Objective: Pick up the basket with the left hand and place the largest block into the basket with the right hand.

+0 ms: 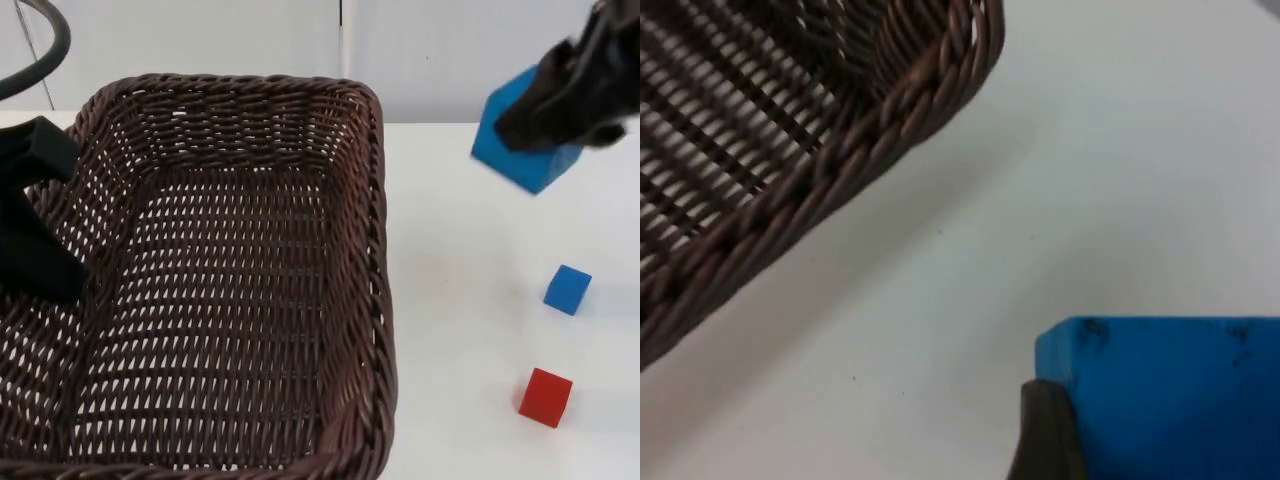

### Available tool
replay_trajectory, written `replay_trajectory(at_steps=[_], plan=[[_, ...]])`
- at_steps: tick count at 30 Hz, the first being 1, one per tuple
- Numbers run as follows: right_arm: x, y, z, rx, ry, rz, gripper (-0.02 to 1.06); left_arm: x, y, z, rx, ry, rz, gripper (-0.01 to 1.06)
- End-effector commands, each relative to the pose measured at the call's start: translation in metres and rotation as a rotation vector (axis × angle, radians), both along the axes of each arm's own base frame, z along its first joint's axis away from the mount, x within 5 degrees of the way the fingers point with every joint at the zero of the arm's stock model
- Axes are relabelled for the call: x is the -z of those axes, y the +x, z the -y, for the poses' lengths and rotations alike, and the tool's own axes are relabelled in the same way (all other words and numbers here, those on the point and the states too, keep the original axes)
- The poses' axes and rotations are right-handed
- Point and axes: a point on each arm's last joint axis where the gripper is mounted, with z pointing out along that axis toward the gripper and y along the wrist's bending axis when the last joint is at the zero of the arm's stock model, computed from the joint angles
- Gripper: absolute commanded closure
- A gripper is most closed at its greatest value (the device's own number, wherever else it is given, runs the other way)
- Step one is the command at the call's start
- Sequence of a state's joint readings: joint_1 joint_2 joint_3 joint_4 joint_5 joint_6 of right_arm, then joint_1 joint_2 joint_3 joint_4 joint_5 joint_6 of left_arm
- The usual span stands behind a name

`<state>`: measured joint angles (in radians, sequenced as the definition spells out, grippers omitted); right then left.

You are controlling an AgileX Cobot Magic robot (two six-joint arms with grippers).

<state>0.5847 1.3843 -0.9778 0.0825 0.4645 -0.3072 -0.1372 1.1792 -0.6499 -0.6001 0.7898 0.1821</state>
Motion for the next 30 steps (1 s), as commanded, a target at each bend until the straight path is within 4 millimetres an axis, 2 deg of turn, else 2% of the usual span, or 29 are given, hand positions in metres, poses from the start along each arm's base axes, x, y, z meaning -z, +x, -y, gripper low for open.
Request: replay_trajectory(at_steps=[1,4,9,30], plan=[[-0.014,-0.008,0.004,-0.008,0.013,0.024,1.05,-0.003,0.000,0.000,-0.018,-0.014,0.023,1.05],[-0.032,-0.021,0.012,-0.008,0.040,0.059,1.05,-0.003,0.000,0.000,-0.018,-0.014,0.023,1.05],[-0.043,-0.029,0.017,-0.008,0.063,0.080,1.05,-0.003,0.000,0.000,-0.018,-0.014,0.023,1.05],[-0.050,-0.034,0.016,0.007,0.142,0.070,1.05,-0.004,0.000,0.000,-0.019,-0.015,0.024,1.05]])
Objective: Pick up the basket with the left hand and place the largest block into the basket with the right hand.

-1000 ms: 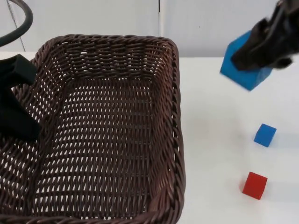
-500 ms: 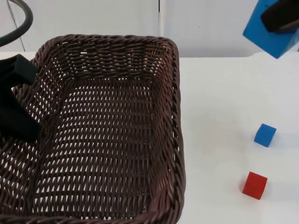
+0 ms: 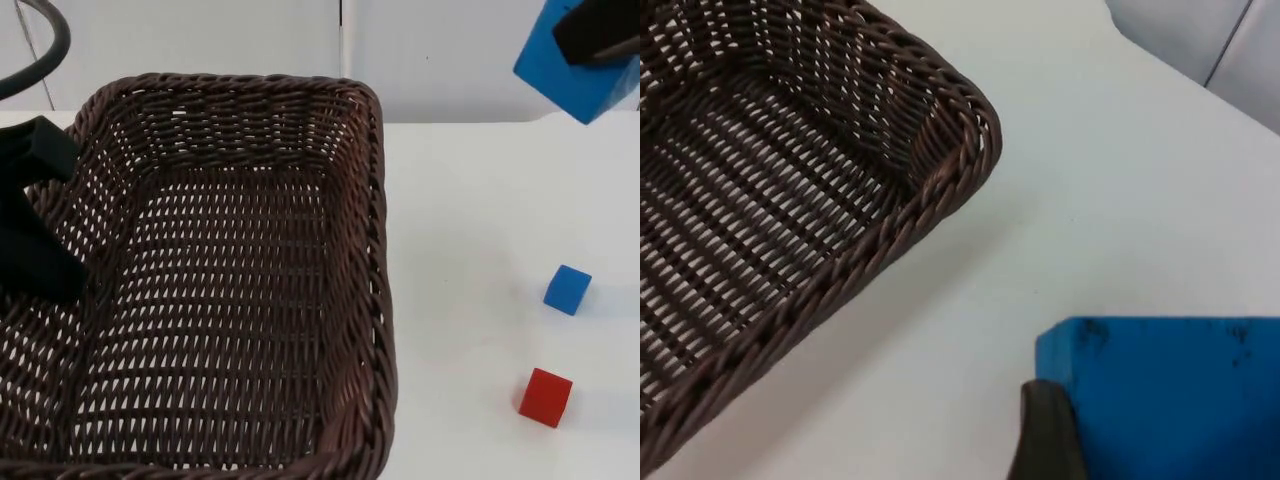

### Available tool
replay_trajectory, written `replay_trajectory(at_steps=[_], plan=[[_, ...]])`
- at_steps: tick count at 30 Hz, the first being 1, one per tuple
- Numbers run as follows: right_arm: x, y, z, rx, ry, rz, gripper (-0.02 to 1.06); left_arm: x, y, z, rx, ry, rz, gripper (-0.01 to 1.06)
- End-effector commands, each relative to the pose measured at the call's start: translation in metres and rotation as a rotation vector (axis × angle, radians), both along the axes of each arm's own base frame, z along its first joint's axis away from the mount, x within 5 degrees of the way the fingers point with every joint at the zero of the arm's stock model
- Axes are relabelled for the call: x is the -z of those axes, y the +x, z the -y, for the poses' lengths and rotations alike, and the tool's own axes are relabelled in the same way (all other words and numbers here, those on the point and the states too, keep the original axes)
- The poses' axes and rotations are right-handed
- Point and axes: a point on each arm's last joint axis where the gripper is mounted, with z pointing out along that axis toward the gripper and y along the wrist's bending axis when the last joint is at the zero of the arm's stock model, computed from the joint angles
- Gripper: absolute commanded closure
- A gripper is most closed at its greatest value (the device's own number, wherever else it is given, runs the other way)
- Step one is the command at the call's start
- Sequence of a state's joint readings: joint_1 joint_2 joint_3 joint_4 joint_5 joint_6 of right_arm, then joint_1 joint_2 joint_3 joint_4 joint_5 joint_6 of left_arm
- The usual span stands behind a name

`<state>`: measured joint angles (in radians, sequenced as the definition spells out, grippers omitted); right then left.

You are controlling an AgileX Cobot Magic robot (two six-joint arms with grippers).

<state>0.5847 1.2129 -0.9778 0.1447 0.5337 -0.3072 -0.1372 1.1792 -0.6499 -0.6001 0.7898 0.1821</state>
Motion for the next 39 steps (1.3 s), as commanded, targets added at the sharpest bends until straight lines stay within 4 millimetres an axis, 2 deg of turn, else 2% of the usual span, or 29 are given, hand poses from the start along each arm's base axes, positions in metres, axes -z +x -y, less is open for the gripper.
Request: replay_trajectory(at_steps=[1,5,11,15,16,20,21,22,23,25,30,39], plan=[[-0.007,-0.002,-0.002,0.003,0.049,0.009,1.05,-0.004,0.000,0.000,-0.019,-0.015,0.024,1.05],[-0.013,-0.002,-0.006,0.007,0.097,-0.016,1.05,-0.004,0.001,0.000,-0.020,-0.015,0.025,1.05],[-0.021,0.009,-0.018,-0.008,0.108,-0.065,1.05,-0.004,0.001,0.000,-0.022,-0.019,0.025,1.05],[-0.020,0.017,-0.049,-0.089,0.084,-0.085,1.05,-0.004,0.001,0.001,-0.023,-0.020,0.025,1.05],[-0.020,0.017,-0.049,-0.089,0.084,-0.085,1.05,-0.004,0.001,0.001,-0.023,-0.020,0.025,1.05],[-0.013,0.020,-0.091,-0.183,0.066,-0.094,1.05,-0.004,0.001,0.001,-0.023,-0.020,0.025,1.05],[-0.013,0.020,-0.091,-0.183,0.066,-0.094,1.05,-0.004,0.001,0.001,-0.023,-0.020,0.025,1.05],[-0.007,0.022,-0.106,-0.215,0.051,-0.099,1.05,-0.004,0.001,0.001,-0.023,-0.020,0.025,1.05],[-0.007,0.021,-0.110,-0.226,0.050,-0.097,1.05,-0.004,0.001,0.001,-0.023,-0.020,0.025,1.05],[0.005,0.023,-0.132,-0.273,0.025,-0.105,1.05,-0.004,0.001,0.001,-0.023,-0.020,0.025,1.05],[0.020,0.027,-0.157,-0.309,0.002,-0.127,1.05,-0.004,0.001,0.001,-0.023,-0.020,0.025,1.05],[0.033,0.032,-0.163,-0.307,-0.018,-0.147,1.05,-0.004,0.001,0.000,-0.022,-0.019,0.025,1.05]])
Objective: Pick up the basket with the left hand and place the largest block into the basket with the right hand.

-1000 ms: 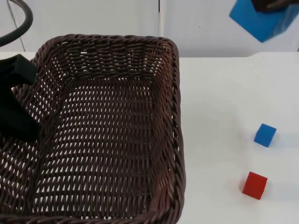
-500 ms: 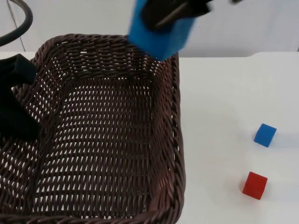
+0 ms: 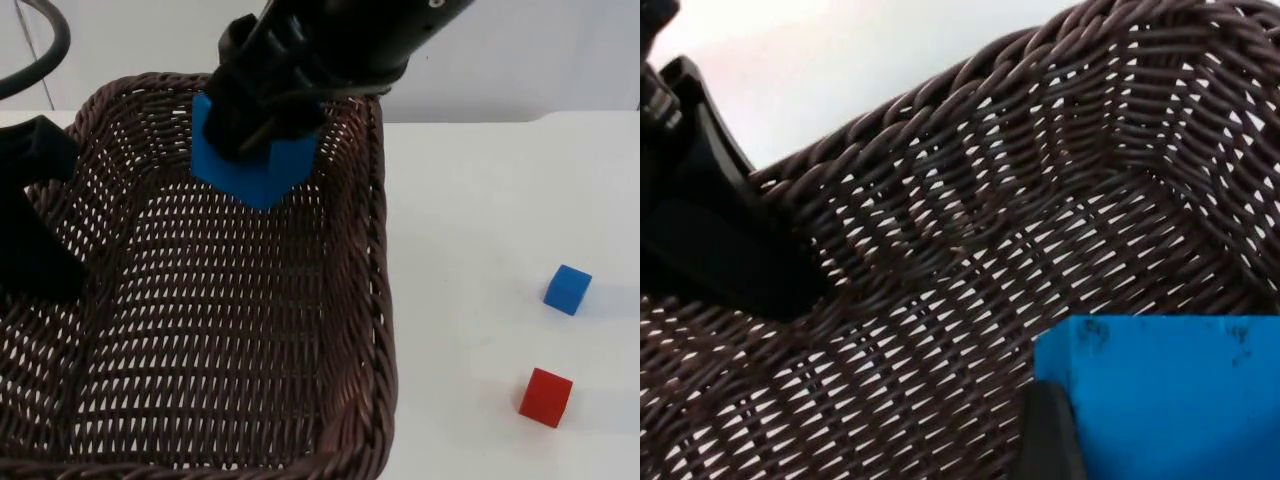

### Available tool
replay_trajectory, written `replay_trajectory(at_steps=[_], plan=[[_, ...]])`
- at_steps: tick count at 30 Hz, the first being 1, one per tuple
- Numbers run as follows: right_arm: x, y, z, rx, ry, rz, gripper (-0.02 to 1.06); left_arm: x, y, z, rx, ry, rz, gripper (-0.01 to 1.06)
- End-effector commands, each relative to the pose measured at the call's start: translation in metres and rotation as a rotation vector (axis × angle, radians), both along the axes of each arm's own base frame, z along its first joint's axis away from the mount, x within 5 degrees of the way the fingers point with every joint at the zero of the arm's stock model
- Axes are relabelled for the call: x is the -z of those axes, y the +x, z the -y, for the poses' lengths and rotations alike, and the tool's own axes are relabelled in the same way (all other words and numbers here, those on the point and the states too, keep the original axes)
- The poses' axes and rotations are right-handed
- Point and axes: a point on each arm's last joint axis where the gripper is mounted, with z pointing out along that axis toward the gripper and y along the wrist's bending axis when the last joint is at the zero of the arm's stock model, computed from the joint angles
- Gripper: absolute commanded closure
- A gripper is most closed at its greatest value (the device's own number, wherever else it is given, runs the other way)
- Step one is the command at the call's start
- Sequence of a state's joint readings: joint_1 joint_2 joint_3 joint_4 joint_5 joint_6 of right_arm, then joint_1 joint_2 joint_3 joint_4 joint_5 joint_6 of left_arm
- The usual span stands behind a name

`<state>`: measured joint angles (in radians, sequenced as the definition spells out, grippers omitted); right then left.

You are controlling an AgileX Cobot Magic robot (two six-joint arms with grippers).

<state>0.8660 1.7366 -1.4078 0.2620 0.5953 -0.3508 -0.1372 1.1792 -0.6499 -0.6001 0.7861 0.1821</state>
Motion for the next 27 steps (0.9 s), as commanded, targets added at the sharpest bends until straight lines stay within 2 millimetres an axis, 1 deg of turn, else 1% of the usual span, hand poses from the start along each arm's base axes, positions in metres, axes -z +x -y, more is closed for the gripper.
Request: replay_trajectory(at_steps=[1,6,7,9,10,12,14,15,17,18,19,20,22,25,27], plan=[[-0.005,-0.001,-0.002,-0.006,0.020,0.019,1.05,-0.004,0.000,0.001,-0.020,-0.019,0.022,1.05],[-0.002,-0.002,-0.002,-0.022,-0.003,0.011,1.04,-0.004,0.000,0.001,-0.020,-0.019,0.022,1.05],[0.000,-0.002,-0.002,-0.030,-0.014,0.008,1.04,-0.004,0.000,0.001,-0.020,-0.019,0.022,1.05],[0.005,-0.001,-0.003,-0.036,-0.033,-0.004,0.99,-0.004,0.000,0.001,-0.020,-0.019,0.022,1.05],[0.005,-0.001,-0.003,-0.036,-0.033,-0.004,0.99,-0.004,0.000,0.001,-0.020,-0.019,0.022,1.05],[0.009,-0.001,-0.004,-0.037,-0.041,-0.011,0.89,-0.004,0.000,0.001,-0.021,-0.021,0.022,1.05],[0.009,-0.001,-0.004,-0.037,-0.042,-0.013,0.72,-0.004,0.000,0.001,-0.020,-0.019,0.022,1.05],[0.009,-0.001,-0.004,-0.037,-0.042,-0.013,0.72,-0.004,0.000,0.001,-0.020,-0.019,0.022,1.05],[0.009,-0.001,-0.004,-0.036,-0.039,-0.010,0.55,-0.004,0.000,0.001,-0.020,-0.019,0.022,1.05],[0.009,-0.001,-0.004,-0.036,-0.039,-0.010,0.49,-0.004,0.000,0.001,-0.020,-0.019,0.022,1.05],[0.009,-0.001,-0.004,-0.036,-0.039,-0.010,0.49,-0.004,0.000,0.001,-0.020,-0.019,0.022,1.05],[0.008,-0.001,-0.004,-0.036,-0.038,-0.008,0.38,-0.004,0.000,0.001,-0.020,-0.019,0.022,1.05],[0.005,-0.002,-0.003,-0.035,-0.029,-0.001,0.31,-0.004,0.000,0.001,-0.020,-0.019,0.022,1.05],[-0.005,-0.003,0.000,-0.030,-0.006,0.023,0.30,-0.004,0.000,0.000,-0.019,-0.017,0.022,1.05],[-0.018,-0.006,0.005,-0.032,0.012,0.056,0.30,-0.004,0.000,0.000,-0.019,-0.017,0.022,1.05]])
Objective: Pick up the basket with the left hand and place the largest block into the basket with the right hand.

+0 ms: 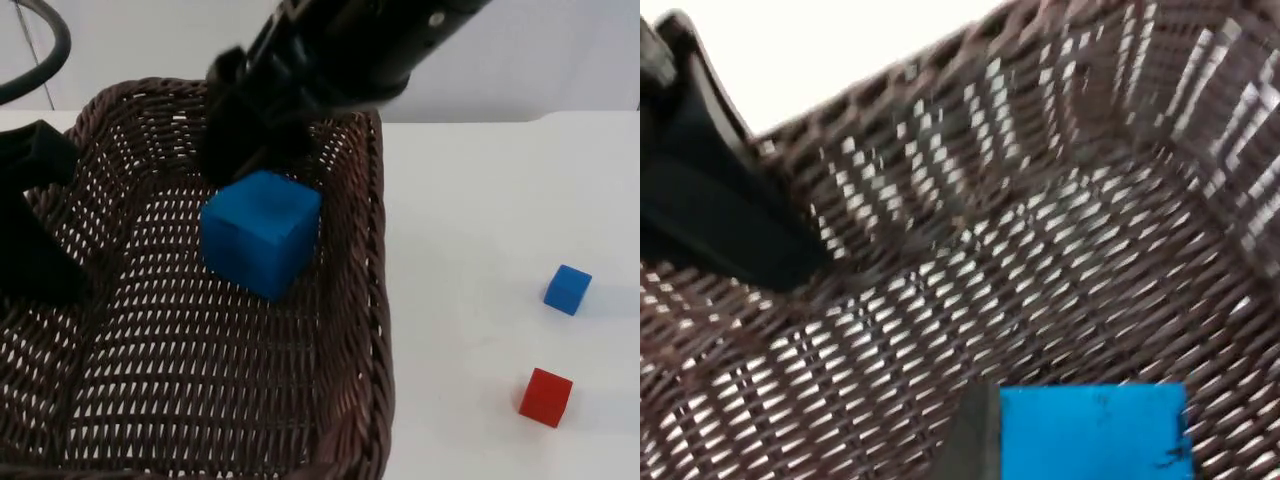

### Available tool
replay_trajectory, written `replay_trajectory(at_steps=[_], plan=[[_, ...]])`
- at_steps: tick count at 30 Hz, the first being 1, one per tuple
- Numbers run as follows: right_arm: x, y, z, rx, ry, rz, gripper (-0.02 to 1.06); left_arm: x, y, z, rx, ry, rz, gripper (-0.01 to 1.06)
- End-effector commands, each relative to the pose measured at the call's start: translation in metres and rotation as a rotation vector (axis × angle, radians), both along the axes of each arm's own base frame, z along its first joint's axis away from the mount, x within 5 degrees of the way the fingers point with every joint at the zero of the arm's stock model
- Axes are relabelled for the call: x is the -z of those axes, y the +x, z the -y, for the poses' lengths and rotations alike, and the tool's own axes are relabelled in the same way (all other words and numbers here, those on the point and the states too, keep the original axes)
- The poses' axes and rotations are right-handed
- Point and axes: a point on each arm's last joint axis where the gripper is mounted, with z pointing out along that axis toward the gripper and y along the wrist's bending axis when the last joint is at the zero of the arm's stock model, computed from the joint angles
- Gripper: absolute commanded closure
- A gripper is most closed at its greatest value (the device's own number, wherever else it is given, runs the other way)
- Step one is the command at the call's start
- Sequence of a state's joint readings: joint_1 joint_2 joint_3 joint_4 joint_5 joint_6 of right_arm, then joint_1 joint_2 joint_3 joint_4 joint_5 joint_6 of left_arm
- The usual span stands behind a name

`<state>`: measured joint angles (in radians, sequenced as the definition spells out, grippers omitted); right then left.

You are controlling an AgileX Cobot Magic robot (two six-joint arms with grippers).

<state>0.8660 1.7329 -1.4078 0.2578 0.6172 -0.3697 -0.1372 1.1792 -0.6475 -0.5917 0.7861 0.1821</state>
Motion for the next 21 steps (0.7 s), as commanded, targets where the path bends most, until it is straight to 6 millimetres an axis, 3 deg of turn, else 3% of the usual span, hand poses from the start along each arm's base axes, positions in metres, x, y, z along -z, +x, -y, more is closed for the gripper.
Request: replay_trajectory(at_steps=[1,5,12,16,21], plan=[[-0.018,-0.004,0.004,-0.013,0.033,0.053,0.30,-0.005,0.001,0.001,-0.023,-0.025,0.024,1.05],[-0.057,-0.017,0.024,0.005,0.079,0.138,0.30,-0.005,0.001,0.001,-0.023,-0.025,0.024,1.05],[-0.091,-0.036,0.050,0.031,0.095,0.171,0.30,-0.004,0.001,0.001,-0.022,-0.023,0.024,1.05],[-0.095,-0.046,0.063,0.049,0.101,0.162,0.30,-0.004,0.001,0.000,-0.017,-0.012,0.026,1.05],[-0.083,-0.063,0.083,0.077,0.123,0.148,0.30,-0.004,0.001,-0.001,0.014,0.011,0.048,1.05]])
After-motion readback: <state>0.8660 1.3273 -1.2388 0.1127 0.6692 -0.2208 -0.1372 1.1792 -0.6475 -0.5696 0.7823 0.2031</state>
